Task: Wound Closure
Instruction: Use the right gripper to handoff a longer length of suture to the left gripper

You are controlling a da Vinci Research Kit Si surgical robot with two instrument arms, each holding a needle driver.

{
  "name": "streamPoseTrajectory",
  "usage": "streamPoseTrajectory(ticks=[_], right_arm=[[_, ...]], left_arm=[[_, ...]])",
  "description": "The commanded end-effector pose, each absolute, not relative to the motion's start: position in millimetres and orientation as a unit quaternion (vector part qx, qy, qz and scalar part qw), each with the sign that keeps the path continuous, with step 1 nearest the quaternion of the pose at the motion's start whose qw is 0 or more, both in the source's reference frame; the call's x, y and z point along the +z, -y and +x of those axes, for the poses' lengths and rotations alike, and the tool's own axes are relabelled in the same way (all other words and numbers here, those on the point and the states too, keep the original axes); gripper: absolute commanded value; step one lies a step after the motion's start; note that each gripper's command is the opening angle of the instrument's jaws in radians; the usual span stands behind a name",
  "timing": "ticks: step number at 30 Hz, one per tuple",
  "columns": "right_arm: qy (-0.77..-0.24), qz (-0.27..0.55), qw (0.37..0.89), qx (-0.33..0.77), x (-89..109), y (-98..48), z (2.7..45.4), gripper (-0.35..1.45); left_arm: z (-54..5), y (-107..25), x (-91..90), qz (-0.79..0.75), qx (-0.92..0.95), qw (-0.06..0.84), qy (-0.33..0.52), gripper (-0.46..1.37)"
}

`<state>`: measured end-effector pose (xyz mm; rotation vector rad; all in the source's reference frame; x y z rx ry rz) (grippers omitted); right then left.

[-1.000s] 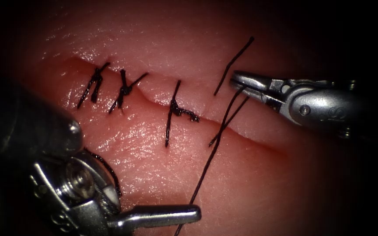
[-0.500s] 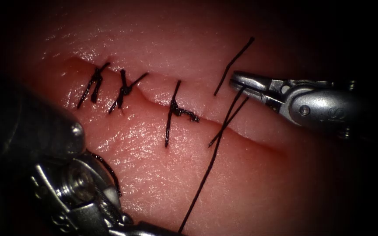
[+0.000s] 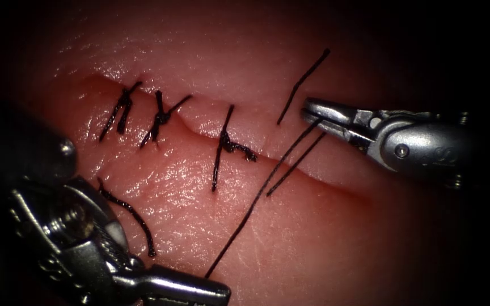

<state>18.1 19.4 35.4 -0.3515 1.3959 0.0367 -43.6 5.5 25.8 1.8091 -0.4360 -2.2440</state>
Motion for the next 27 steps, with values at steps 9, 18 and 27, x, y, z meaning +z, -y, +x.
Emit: streamPoseTrajectory(ticks=[9, 18, 27], right_arm=[[-0.657, -0.109, 0.745, 0.051, 33.2, -17.5, 18.2, -0.35], [-0.666, -0.073, 0.739, 0.073, 30.9, -15.6, 18.1, -0.22], [-0.668, -0.033, 0.734, 0.118, 29.3, -15.9, 18.1, 0.88]], left_arm=[[-42.0, -6.6, 25.2, 0.604, -0.773, 0.101, 0.166, -0.35], [-38.9, -8.9, 23.8, 0.584, -0.775, 0.082, 0.226, -0.35], [-37.1, -10.2, 22.8, 0.566, -0.774, 0.081, 0.271, -0.35]])
